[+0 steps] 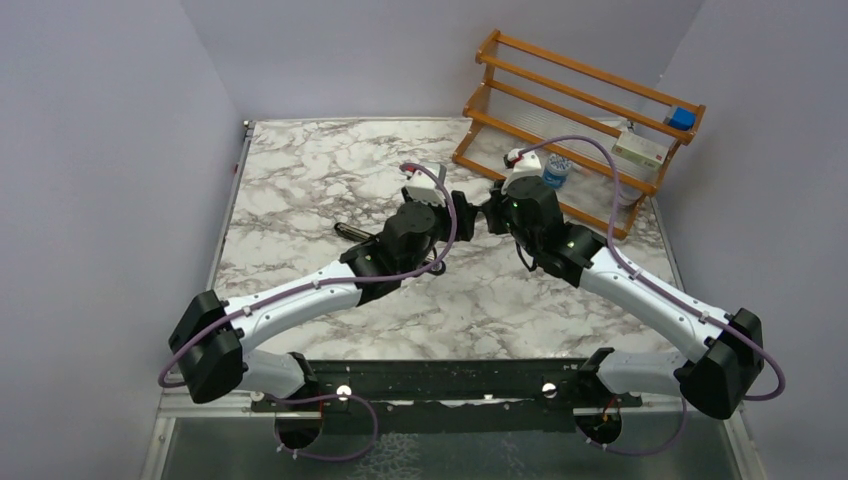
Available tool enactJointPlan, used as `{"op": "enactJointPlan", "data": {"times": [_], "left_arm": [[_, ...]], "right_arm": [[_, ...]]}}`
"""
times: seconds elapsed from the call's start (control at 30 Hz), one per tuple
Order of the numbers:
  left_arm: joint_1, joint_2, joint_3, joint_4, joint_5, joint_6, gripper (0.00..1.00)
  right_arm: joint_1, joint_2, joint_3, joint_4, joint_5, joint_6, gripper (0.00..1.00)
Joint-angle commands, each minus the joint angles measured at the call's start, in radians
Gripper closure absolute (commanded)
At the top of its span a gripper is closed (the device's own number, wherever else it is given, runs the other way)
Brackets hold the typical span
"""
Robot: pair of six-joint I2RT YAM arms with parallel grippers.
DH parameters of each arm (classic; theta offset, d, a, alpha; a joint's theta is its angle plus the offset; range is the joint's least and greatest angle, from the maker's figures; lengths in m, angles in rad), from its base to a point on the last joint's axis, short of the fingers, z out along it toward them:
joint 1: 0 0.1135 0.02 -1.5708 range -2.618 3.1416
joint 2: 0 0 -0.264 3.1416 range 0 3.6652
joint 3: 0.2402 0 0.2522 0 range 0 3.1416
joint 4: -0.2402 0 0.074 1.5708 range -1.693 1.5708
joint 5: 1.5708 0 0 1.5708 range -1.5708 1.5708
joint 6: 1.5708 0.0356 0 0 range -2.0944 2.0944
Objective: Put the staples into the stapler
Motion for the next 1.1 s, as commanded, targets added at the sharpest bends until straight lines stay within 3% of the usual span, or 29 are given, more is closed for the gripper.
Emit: {"op": "enactJointPlan", "data": {"times": [0.0, 0.2, 0.77, 0.9, 1.07], "left_arm": [[-0.008, 0.032, 0.020, 0.026, -0.025, -0.024, 0.30], [-0.009, 0.058, 0.025, 0.053, -0.040, -0.026, 0.35], [-0.009, 0.116, 0.036, 0.039, -0.068, -0.018, 0.62], [-0.008, 0.110, 0.025, 0.005, -0.114, -0.002, 0.75], [0.007, 0.074, -0.004, -0.023, -0.172, 0.015, 0.99]], "right_arm": [[0.007, -0.013, 0.043, 0.101, 0.020, 0.026, 0.99], [0.007, -0.020, 0.042, 0.101, 0.007, 0.031, 0.99], [0.008, -0.056, 0.020, 0.110, 0.007, 0.038, 0.99], [0.008, -0.071, 0.008, 0.121, 0.016, 0.042, 0.99], [0.008, -0.092, -0.002, 0.122, 0.038, 0.044, 0.99]]}}
